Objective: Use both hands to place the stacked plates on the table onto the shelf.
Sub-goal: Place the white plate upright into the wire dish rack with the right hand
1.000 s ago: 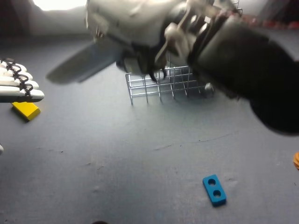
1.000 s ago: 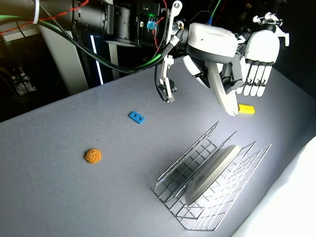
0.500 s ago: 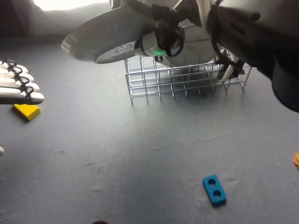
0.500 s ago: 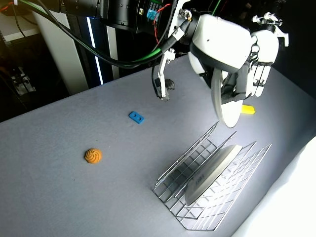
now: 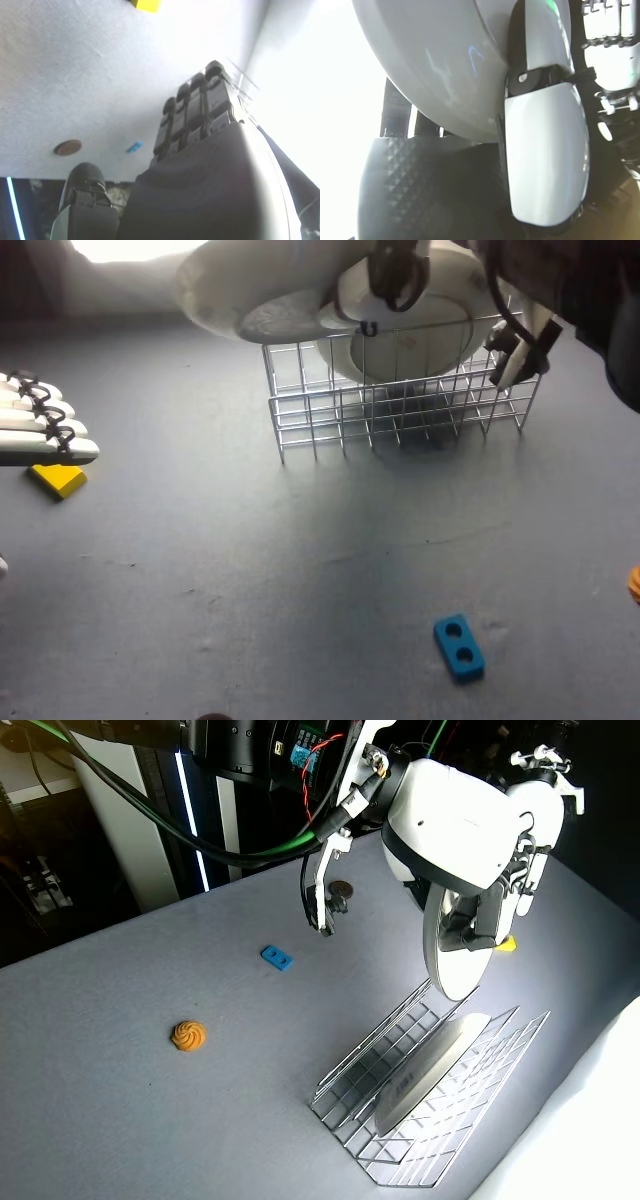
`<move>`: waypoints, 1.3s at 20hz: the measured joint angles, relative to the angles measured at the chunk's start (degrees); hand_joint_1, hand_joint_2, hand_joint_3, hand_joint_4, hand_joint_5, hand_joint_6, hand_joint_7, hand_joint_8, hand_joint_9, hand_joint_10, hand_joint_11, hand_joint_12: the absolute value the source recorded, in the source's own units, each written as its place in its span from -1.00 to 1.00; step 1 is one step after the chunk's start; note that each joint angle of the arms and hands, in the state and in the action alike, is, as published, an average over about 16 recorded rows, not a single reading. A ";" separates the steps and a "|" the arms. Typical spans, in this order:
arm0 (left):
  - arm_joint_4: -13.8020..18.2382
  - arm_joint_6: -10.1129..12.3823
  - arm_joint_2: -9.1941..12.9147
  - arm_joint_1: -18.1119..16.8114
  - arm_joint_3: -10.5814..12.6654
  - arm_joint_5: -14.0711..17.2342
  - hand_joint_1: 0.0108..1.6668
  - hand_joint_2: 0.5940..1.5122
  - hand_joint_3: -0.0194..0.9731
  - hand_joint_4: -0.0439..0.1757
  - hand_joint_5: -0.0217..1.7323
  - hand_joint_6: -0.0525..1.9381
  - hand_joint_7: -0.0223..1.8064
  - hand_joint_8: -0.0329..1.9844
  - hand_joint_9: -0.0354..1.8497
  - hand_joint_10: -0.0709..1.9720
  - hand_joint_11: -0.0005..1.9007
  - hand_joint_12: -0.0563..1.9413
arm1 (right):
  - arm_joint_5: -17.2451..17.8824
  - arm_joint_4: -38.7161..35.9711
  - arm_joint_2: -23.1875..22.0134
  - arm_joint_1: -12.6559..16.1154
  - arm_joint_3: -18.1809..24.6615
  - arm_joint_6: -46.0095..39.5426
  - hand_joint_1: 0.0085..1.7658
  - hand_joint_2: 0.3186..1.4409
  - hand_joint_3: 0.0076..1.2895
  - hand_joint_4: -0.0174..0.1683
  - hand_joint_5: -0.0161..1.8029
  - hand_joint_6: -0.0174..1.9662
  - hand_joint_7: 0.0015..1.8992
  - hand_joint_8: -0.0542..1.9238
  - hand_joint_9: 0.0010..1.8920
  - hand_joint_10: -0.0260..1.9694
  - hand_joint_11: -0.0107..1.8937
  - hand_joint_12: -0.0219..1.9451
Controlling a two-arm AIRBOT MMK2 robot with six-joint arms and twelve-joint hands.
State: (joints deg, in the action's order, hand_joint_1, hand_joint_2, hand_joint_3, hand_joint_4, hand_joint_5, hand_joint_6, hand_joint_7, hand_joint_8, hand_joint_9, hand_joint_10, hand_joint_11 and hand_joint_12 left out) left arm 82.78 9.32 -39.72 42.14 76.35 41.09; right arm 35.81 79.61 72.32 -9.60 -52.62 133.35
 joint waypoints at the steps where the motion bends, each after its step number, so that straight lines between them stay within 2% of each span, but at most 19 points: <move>1: 0.08 0.00 0.00 0.00 -0.01 0.01 -0.99 0.13 -0.92 -0.59 -0.96 -0.94 -0.93 -0.95 -0.94 -0.92 -0.98 -0.94 | -0.05 0.58 -0.04 0.09 -0.38 0.09 0.45 0.12 -0.99 -0.84 0.18 -0.14 0.33 -0.47 0.55 -0.92 0.08 0.14; 10: 0.64 0.00 -0.01 0.03 -0.06 0.05 -0.99 0.13 -0.92 -0.59 -0.95 -0.94 -0.93 -0.95 -0.94 -0.92 -0.98 -0.94 | -0.34 4.25 -0.24 0.16 -2.47 0.71 0.45 0.12 -0.99 -0.85 0.19 -0.15 0.34 -0.48 0.55 -0.91 0.07 0.13; 26: 0.84 0.00 -0.01 0.05 -0.20 0.07 -0.99 0.13 -0.92 -0.59 -0.93 -0.94 -0.91 -0.96 -0.94 -0.92 -0.98 -0.94 | -0.59 8.70 -1.79 -0.62 -1.17 3.72 0.45 0.12 -0.99 -0.84 0.19 -0.19 0.36 -0.48 0.56 -0.92 0.08 0.15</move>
State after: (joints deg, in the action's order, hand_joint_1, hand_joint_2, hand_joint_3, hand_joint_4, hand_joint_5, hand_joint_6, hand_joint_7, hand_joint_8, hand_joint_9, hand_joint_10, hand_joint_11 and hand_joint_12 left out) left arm 83.62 9.32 -39.72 42.19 76.15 41.17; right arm 35.22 88.31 70.53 -10.22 -53.79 137.07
